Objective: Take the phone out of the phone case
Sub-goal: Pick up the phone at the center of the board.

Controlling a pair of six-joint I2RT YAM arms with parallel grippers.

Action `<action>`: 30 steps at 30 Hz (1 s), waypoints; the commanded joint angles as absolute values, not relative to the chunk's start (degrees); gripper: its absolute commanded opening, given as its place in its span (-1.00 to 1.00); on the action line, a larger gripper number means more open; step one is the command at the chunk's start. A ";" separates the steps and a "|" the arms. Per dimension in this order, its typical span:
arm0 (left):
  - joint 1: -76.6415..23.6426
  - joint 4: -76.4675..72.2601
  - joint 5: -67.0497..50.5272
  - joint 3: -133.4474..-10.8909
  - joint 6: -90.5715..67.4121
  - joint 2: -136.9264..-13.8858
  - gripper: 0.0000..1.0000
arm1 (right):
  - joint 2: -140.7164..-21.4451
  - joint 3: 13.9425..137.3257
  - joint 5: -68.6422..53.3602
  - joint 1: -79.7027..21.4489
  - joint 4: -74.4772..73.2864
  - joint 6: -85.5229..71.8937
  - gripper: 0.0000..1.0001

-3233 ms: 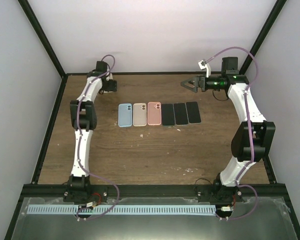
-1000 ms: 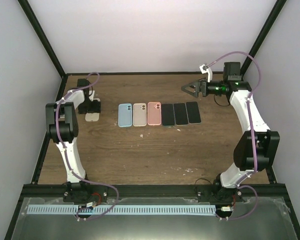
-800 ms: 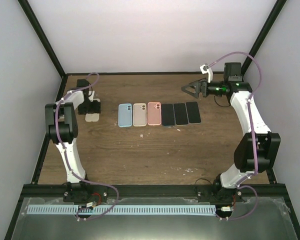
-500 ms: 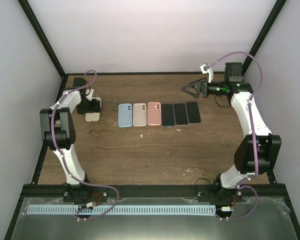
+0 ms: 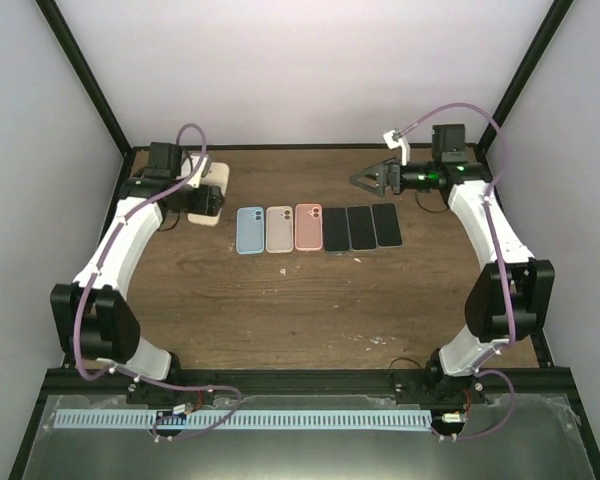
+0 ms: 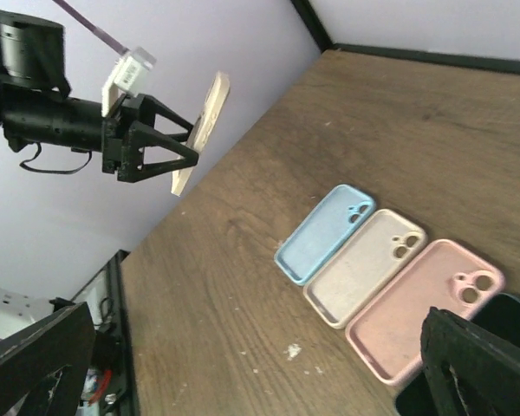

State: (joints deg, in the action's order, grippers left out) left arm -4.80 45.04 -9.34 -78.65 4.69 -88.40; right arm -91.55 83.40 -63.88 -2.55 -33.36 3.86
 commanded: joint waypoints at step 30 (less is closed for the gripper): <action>-30.32 40.68 -5.09 -77.84 13.31 -76.45 -0.43 | -108.61 97.87 -67.62 -26.08 -23.68 -17.71 -0.02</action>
